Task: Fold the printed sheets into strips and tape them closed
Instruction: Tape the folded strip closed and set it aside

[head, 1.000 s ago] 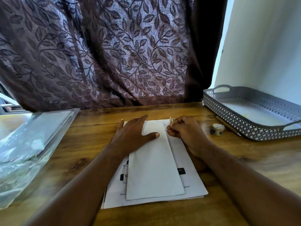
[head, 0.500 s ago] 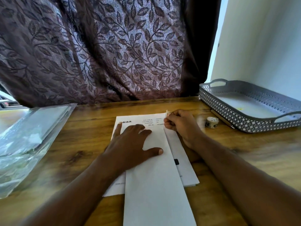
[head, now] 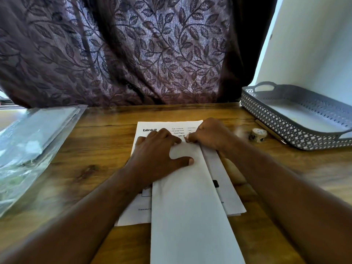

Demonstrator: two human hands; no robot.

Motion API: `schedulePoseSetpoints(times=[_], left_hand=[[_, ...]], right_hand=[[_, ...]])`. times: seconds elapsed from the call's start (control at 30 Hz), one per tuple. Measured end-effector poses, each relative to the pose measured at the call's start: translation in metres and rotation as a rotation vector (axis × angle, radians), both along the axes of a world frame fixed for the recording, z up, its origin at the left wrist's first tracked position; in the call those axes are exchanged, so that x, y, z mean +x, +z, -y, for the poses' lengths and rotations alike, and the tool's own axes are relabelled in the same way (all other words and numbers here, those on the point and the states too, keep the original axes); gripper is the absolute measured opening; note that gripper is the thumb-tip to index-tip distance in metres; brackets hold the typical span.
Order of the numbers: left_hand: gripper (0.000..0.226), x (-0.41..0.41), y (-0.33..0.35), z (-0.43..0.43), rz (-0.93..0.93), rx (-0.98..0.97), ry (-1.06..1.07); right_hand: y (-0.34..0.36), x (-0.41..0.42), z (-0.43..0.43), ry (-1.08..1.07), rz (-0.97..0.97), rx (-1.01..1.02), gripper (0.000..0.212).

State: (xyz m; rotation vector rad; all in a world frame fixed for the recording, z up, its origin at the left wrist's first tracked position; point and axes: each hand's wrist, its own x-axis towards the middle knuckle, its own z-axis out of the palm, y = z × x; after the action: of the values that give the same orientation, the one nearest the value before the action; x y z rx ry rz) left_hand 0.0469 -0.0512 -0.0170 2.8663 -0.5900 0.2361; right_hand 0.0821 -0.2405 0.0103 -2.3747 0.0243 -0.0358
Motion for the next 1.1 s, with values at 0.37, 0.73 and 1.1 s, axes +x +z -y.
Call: schedulePoseSetpoints(times=[0.37,0.73,1.1], left_hand=[[0.094,0.0075,-0.0065,-0.0005,0.022,-0.004,0.024],[0.097,0.0045,-0.0070,-0.0015,0.017,0.041,0.002],[0.074,-0.0013,-0.0035,-0.0004,0.014,0.040,-0.040]], right_hand=[[0.0031,-0.0018,-0.0010,-0.009,-0.020,-0.024,0.030],[-0.0015,0.0010,-0.0005,0.001,-0.013,-0.022,0.038],[-0.0063,0.0039,-0.0009,0.037,0.062,-0.082,0.038]])
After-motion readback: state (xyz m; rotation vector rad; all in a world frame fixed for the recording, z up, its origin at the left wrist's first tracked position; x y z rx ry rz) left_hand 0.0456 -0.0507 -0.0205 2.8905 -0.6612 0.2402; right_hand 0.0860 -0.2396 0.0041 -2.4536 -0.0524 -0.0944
